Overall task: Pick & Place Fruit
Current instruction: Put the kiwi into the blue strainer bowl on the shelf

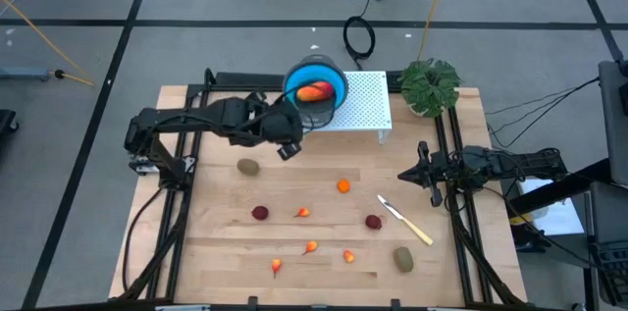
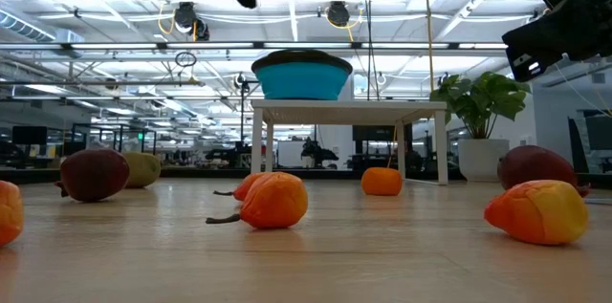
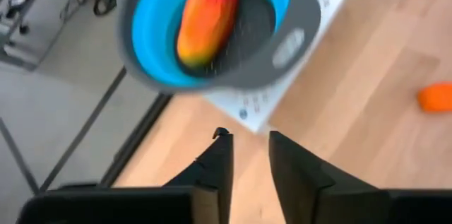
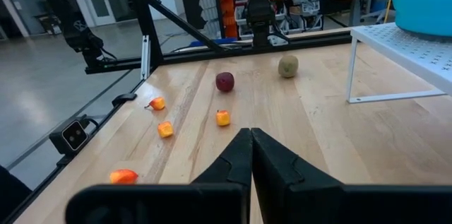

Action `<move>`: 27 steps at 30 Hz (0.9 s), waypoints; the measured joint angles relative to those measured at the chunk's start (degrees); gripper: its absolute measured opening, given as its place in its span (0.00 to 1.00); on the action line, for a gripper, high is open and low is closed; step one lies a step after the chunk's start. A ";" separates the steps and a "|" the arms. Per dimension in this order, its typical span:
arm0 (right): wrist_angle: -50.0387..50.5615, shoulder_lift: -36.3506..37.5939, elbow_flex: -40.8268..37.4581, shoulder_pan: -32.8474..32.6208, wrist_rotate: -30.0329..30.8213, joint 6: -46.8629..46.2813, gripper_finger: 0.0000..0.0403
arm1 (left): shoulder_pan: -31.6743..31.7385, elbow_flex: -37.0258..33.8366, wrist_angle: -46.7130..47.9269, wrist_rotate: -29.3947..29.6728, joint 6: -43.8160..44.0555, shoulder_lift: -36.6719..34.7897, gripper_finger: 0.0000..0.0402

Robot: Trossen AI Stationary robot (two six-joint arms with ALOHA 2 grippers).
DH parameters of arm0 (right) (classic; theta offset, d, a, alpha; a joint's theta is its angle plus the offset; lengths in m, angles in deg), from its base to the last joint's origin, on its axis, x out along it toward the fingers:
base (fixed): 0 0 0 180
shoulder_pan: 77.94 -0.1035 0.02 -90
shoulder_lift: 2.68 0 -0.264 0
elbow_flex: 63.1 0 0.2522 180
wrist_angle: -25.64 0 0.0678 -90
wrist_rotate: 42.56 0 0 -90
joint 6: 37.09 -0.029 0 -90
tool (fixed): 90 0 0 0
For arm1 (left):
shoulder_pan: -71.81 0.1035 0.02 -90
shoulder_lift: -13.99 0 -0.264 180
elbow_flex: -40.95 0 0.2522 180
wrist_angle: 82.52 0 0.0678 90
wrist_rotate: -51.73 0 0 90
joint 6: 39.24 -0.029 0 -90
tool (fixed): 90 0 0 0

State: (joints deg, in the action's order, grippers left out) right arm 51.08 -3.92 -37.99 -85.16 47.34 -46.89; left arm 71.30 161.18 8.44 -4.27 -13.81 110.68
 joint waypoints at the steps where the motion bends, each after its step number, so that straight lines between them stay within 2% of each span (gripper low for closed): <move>1: 0.00 0.00 0.00 0.01 0.00 0.00 0.00 | -0.36 0.00 1.59 -0.12 1.30 0.00 0.19; 10: 0.00 -0.02 0.00 0.01 0.00 0.00 0.00 | -1.99 0.00 9.95 -4.41 8.17 0.00 0.01; 19: 0.70 -0.02 0.00 -0.01 -0.02 0.01 0.00 | -4.73 -1.30 12.89 -12.65 7.04 -0.18 0.01; 27: 0.63 -0.02 0.00 0.00 -0.02 0.00 0.00 | -8.97 -8.16 12.74 -16.56 8.60 -0.48 0.01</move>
State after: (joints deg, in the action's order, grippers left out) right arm 51.72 -3.94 -37.99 -85.15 47.31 -46.89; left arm 62.33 153.03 21.18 -20.83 -5.22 110.20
